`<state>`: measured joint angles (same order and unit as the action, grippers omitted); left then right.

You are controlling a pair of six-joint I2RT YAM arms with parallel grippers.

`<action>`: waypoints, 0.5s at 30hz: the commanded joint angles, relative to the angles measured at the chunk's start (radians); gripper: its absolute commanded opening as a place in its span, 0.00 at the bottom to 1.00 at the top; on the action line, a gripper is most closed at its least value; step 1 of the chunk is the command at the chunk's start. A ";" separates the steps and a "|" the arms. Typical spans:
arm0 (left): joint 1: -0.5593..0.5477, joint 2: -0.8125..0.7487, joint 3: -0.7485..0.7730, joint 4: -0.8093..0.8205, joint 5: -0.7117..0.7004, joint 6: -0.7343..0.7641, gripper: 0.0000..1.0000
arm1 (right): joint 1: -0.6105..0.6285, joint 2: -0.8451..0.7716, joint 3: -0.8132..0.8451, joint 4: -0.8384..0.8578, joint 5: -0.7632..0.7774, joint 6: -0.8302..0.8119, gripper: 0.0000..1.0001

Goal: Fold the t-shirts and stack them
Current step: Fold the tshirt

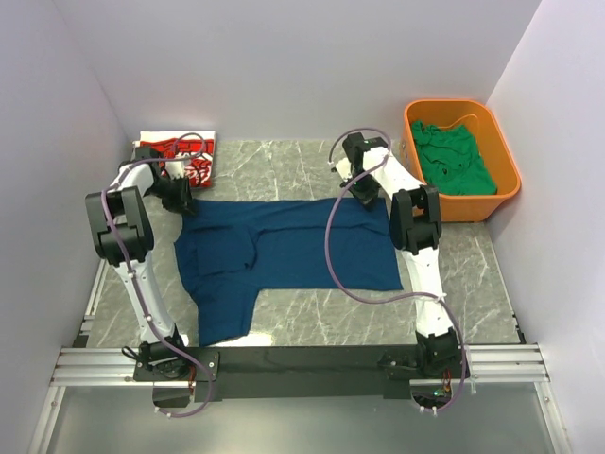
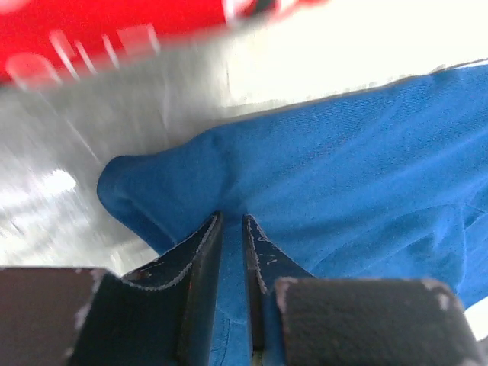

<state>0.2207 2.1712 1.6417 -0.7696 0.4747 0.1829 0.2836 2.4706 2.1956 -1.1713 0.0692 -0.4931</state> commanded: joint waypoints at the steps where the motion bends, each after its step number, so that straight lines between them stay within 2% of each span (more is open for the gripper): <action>1: 0.000 0.065 0.084 0.044 -0.019 -0.019 0.24 | -0.011 0.047 0.053 0.068 0.119 0.002 0.00; 5: -0.001 0.098 0.147 0.059 0.010 -0.011 0.26 | -0.030 0.070 0.095 0.165 0.269 -0.008 0.01; 9: -0.007 0.127 0.190 0.096 0.011 -0.007 0.26 | -0.047 0.093 0.113 0.259 0.334 -0.024 0.01; 13: -0.006 0.093 0.248 0.070 0.109 0.056 0.36 | -0.040 0.035 0.130 0.256 0.276 -0.002 0.05; 15: -0.006 0.020 0.262 0.037 0.200 0.105 0.41 | -0.031 -0.084 0.058 0.251 0.213 -0.013 0.15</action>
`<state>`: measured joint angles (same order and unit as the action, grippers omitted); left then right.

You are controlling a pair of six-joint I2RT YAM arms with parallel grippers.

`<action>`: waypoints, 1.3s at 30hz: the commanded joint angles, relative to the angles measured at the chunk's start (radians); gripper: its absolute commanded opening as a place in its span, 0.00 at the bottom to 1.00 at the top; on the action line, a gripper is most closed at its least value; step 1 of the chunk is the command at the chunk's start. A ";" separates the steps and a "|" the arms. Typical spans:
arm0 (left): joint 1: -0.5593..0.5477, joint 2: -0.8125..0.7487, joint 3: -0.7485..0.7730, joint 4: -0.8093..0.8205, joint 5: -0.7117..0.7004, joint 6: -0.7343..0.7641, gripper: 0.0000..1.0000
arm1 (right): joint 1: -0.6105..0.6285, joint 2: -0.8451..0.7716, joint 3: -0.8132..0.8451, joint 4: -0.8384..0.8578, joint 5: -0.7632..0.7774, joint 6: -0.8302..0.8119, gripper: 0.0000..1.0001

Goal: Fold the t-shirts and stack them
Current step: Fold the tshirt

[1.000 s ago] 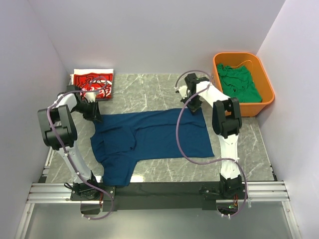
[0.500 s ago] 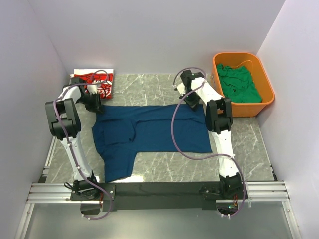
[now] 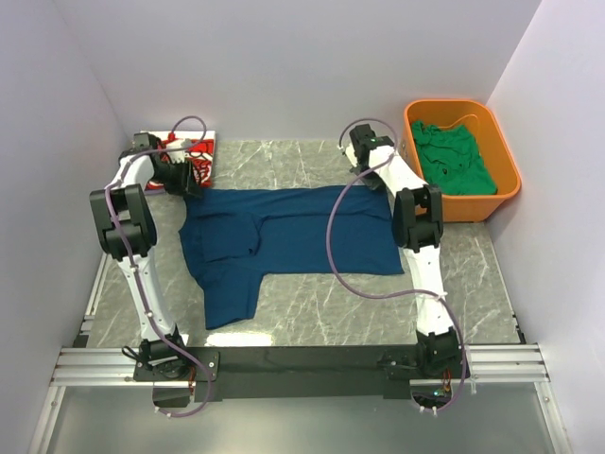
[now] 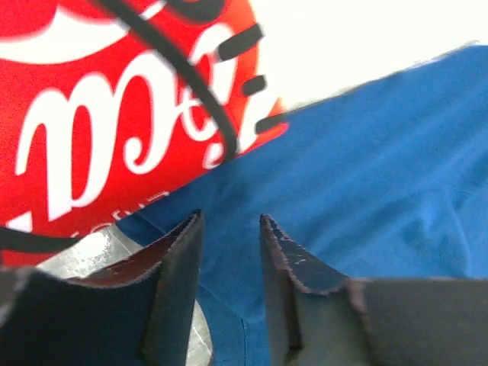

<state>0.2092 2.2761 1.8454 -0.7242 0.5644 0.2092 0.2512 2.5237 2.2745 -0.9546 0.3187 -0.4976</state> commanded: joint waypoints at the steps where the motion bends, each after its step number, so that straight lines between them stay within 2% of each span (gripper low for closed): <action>1: 0.004 -0.122 0.028 -0.033 0.136 0.132 0.42 | 0.014 -0.193 -0.065 0.049 -0.090 -0.021 0.22; 2: 0.006 -0.162 0.003 -0.046 0.162 0.168 0.46 | 0.019 -0.303 -0.114 0.050 -0.127 -0.035 0.38; 4: 0.006 -0.291 -0.061 -0.084 0.204 0.285 0.49 | 0.029 -0.414 -0.268 0.042 -0.215 -0.058 0.51; 5: 0.004 -0.375 -0.133 -0.131 0.209 0.330 0.52 | 0.037 -0.512 -0.314 0.028 -0.246 -0.085 0.74; 6: 0.004 -0.418 -0.174 -0.158 0.210 0.376 0.53 | 0.040 -0.558 -0.405 0.014 -0.275 -0.100 0.77; 8: 0.004 -0.496 -0.300 -0.237 0.203 0.510 0.55 | 0.045 -0.674 -0.501 -0.016 -0.340 -0.133 0.77; 10: 0.004 -0.611 -0.395 -0.264 0.169 0.606 0.55 | 0.052 -0.752 -0.653 -0.030 -0.371 -0.171 0.77; 11: 0.004 -0.689 -0.491 -0.288 0.157 0.642 0.55 | 0.057 -0.822 -0.758 -0.030 -0.401 -0.185 0.75; 16: -0.010 -0.918 -0.814 -0.285 0.027 0.887 0.54 | 0.069 -0.983 -1.041 0.060 -0.408 -0.243 0.61; 19: -0.039 -1.009 -0.935 -0.233 -0.036 0.941 0.53 | 0.068 -1.034 -1.184 0.149 -0.389 -0.263 0.51; 22: -0.079 -1.034 -1.006 -0.184 -0.072 0.944 0.53 | 0.069 -1.042 -1.264 0.210 -0.377 -0.269 0.47; 28: -0.151 -1.014 -1.092 -0.068 -0.121 0.889 0.53 | 0.074 -1.034 -1.342 0.252 -0.374 -0.280 0.45; 39: -0.191 -0.938 -1.100 -0.038 -0.120 0.883 0.55 | 0.088 -1.011 -1.411 0.293 -0.360 -0.295 0.47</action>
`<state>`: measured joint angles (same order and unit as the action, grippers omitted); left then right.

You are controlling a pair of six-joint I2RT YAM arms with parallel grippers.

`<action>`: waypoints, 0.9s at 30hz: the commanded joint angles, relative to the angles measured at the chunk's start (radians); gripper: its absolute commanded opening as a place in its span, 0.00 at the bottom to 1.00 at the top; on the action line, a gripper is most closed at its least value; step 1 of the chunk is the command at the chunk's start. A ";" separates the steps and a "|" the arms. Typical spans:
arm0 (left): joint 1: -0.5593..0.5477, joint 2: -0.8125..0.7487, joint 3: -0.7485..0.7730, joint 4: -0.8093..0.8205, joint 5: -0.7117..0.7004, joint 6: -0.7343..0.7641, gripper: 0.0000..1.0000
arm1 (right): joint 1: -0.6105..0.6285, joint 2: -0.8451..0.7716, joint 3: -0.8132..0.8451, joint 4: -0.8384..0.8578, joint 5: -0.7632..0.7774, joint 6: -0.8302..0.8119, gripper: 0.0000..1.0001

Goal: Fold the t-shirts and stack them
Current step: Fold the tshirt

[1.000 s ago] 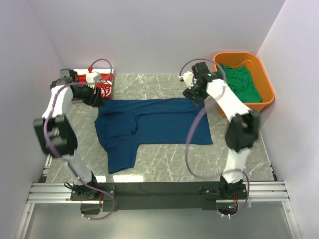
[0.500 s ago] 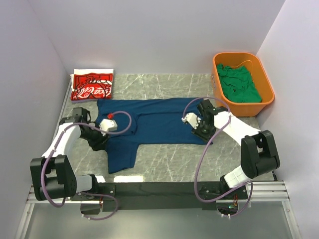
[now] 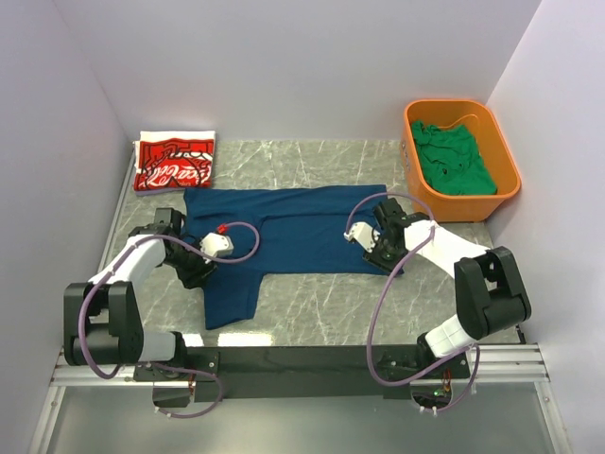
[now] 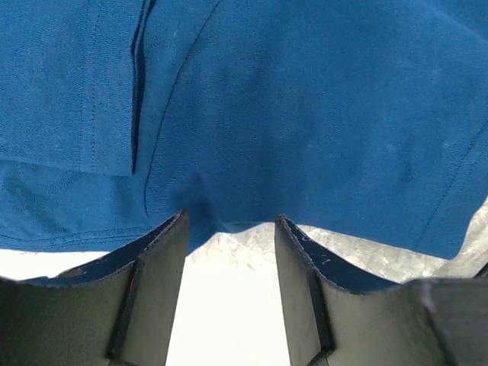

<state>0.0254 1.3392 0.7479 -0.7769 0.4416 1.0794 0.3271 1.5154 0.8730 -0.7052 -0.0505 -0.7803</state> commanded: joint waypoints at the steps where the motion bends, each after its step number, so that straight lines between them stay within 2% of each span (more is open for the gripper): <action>1: -0.010 0.001 -0.004 0.011 0.006 0.014 0.55 | 0.012 0.006 -0.020 0.056 0.014 -0.013 0.47; 5: -0.018 0.015 -0.021 0.022 0.014 0.002 0.52 | 0.016 0.029 -0.045 0.104 0.043 -0.010 0.43; 8: -0.047 0.026 -0.035 0.027 0.020 -0.007 0.47 | 0.020 0.052 -0.043 0.112 0.049 -0.004 0.33; 9: -0.048 0.026 -0.042 0.030 0.019 -0.013 0.46 | 0.020 0.052 -0.045 0.119 0.067 -0.002 0.27; 11: -0.051 0.031 -0.050 0.008 0.014 -0.006 0.37 | 0.021 0.051 -0.046 0.118 0.074 -0.002 0.21; 12: -0.051 0.031 -0.054 -0.004 0.013 0.005 0.33 | 0.020 0.048 -0.046 0.113 0.077 -0.001 0.12; 13: -0.051 0.025 -0.058 -0.027 0.011 0.010 0.25 | 0.021 0.043 -0.043 0.108 0.080 0.001 0.04; 14: -0.051 0.017 -0.064 -0.039 0.011 0.017 0.20 | 0.021 0.040 -0.039 0.096 0.081 0.004 0.00; 15: -0.051 0.006 -0.065 -0.051 0.014 0.020 0.15 | 0.020 0.031 -0.034 0.089 0.080 0.006 0.00; 16: -0.051 -0.017 -0.067 -0.080 0.016 0.024 0.06 | 0.021 0.022 -0.029 0.081 0.075 0.007 0.00; 18: -0.051 -0.040 -0.068 -0.116 0.020 0.031 0.01 | 0.021 -0.007 -0.028 0.056 0.069 0.007 0.00; 25: -0.050 -0.089 -0.068 -0.154 -0.006 -0.015 0.01 | 0.021 -0.089 -0.034 -0.008 0.054 -0.007 0.00; 27: -0.036 -0.081 -0.029 -0.215 0.018 -0.013 0.01 | 0.020 -0.122 -0.032 -0.036 0.054 -0.016 0.00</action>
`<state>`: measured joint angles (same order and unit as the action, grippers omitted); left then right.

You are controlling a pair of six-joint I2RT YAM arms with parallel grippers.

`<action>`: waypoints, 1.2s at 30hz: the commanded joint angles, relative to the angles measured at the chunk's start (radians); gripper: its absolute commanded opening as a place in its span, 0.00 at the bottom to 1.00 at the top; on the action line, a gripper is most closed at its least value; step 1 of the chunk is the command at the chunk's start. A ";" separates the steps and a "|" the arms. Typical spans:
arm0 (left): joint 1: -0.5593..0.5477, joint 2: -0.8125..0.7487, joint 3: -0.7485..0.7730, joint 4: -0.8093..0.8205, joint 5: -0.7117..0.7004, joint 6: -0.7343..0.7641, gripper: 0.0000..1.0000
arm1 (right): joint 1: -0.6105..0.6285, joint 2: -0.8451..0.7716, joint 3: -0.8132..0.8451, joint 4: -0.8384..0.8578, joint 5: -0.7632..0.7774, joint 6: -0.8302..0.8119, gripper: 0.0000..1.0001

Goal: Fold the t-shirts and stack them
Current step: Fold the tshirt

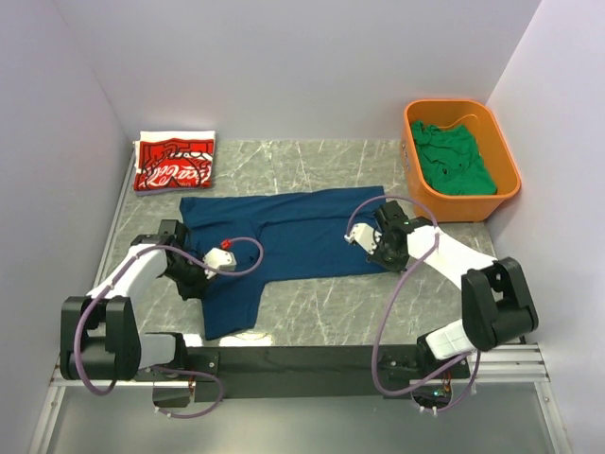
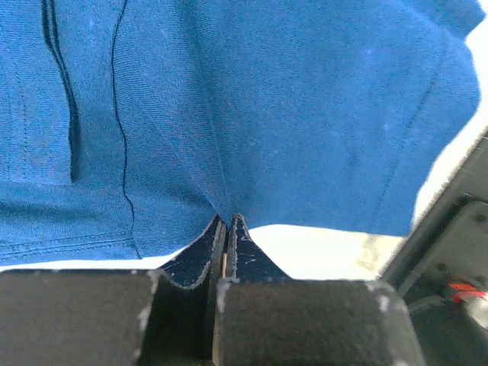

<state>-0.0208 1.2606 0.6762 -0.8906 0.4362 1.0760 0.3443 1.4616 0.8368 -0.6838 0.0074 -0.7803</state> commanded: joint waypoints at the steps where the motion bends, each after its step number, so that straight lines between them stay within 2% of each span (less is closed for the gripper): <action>1: 0.018 -0.001 0.061 -0.129 0.059 0.001 0.01 | 0.001 -0.084 0.008 -0.066 -0.004 -0.019 0.00; 6: 0.068 -0.026 0.192 -0.266 0.114 0.041 0.01 | -0.022 -0.164 0.044 -0.126 -0.004 -0.060 0.00; 11: 0.093 0.060 0.328 -0.292 0.156 0.027 0.01 | -0.050 -0.110 0.123 -0.141 -0.029 -0.088 0.00; 19: 0.131 0.344 0.626 -0.320 0.242 -0.045 0.01 | -0.108 0.138 0.373 -0.163 -0.038 -0.125 0.00; 26: 0.147 0.585 0.870 -0.280 0.248 -0.137 0.01 | -0.142 0.376 0.602 -0.181 -0.023 -0.143 0.00; 32: 0.153 0.746 0.956 -0.168 0.237 -0.250 0.01 | -0.143 0.580 0.762 -0.169 -0.009 -0.114 0.00; 36: 0.156 0.795 0.967 -0.074 0.223 -0.336 0.01 | -0.142 0.618 0.777 -0.126 0.034 -0.105 0.00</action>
<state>0.1276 2.0472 1.5925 -1.0435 0.6483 0.8284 0.2089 2.0747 1.5700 -0.8238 -0.0002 -0.8967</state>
